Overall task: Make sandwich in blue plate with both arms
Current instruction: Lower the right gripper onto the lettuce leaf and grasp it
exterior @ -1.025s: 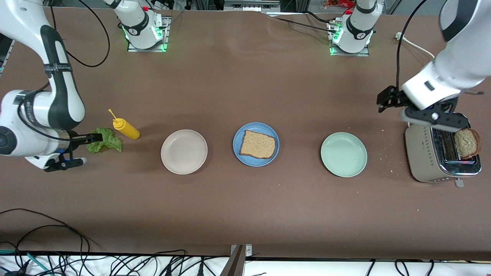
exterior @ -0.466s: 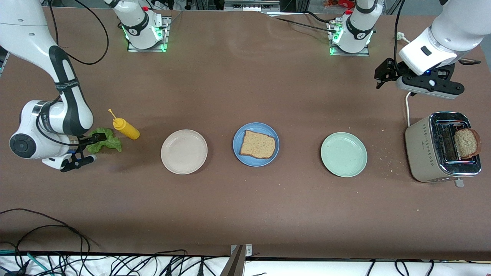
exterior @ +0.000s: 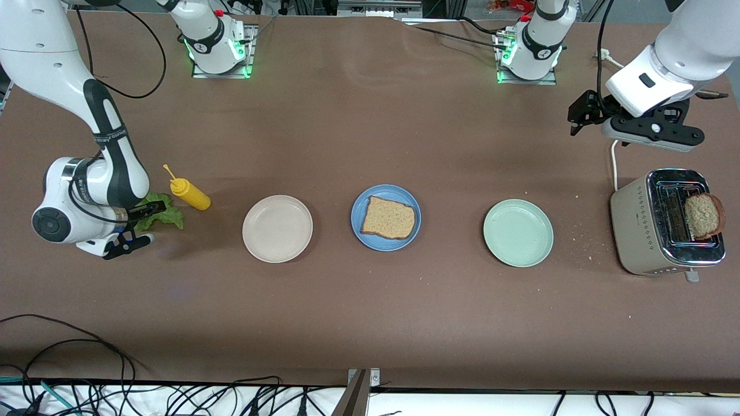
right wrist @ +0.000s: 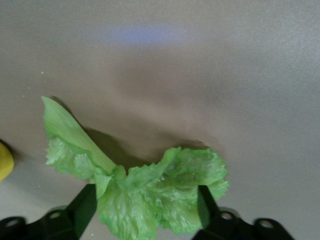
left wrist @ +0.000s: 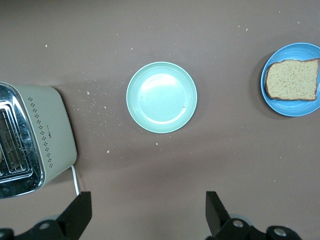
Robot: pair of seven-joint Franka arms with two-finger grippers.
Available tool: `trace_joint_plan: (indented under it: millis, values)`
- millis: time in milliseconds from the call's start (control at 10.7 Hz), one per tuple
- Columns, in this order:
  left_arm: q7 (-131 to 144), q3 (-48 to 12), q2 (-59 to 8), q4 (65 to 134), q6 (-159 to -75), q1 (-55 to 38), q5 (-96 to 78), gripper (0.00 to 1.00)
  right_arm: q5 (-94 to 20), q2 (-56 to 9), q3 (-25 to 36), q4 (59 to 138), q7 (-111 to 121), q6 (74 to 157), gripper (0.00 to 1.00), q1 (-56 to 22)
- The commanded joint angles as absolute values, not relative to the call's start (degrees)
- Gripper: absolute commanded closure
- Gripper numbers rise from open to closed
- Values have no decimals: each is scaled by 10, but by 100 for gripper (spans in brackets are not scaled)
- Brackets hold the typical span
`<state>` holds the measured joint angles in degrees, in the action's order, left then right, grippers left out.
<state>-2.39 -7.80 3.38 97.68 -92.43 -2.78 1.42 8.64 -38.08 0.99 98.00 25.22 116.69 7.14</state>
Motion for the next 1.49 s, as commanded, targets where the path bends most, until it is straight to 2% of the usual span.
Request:
trace_joint_plan:
  millis: [0,186,280,652,1025,1398]
  values:
    - [-29,-76,36,980,-925,-21,4,0,96,-383,5,979,255,1170,56,77]
    - [-29,-76,36,980,-925,-21,4,0,96,-383,5,977,256,1168,96,77]
    - [-29,-76,36,980,-925,-20,3,0,96,-383,5,976,258,1167,100,77]
    - [-29,-76,36,980,-919,-20,-1,0,96,-374,4,949,268,1158,100,74]
    - [-29,-76,36,980,-918,-19,-1,0,88,-367,-3,803,271,974,100,71]
    - [-30,-76,36,980,-918,-19,-1,0,70,-352,-17,694,265,861,100,41]
